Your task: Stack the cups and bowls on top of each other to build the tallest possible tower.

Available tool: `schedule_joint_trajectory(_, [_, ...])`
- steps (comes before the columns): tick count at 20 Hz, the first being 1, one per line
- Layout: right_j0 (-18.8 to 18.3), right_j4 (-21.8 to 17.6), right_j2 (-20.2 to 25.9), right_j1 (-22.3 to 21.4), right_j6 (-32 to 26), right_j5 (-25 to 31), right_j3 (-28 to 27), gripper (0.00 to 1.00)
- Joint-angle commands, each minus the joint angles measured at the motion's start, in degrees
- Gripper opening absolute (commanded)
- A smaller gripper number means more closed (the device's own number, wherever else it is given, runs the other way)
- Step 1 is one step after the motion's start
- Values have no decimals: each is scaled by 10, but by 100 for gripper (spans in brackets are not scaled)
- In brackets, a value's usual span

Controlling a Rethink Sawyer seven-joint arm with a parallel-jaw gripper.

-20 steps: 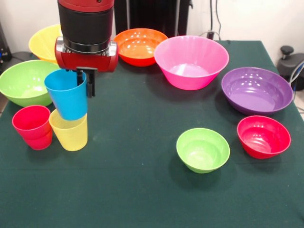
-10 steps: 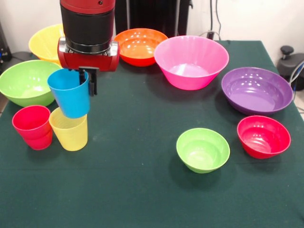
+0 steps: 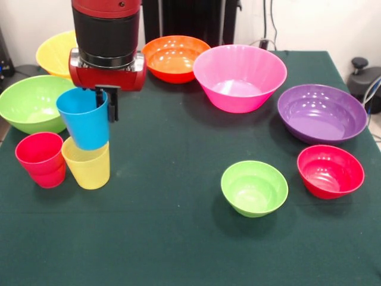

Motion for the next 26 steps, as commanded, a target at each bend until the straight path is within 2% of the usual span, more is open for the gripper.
schedule_joint_trajectory(1, [-12,-60,28,27,-82,-32,23,0])
schedule_joint_trajectory(10, [-27,-69,30,27,-90,-54,43,0])
schedule_joint_trajectory(19, [-38,-74,39,21,-74,-76,71,0])
schedule_joint_trajectory(26, [-36,-71,45,26,-66,-74,68,0])
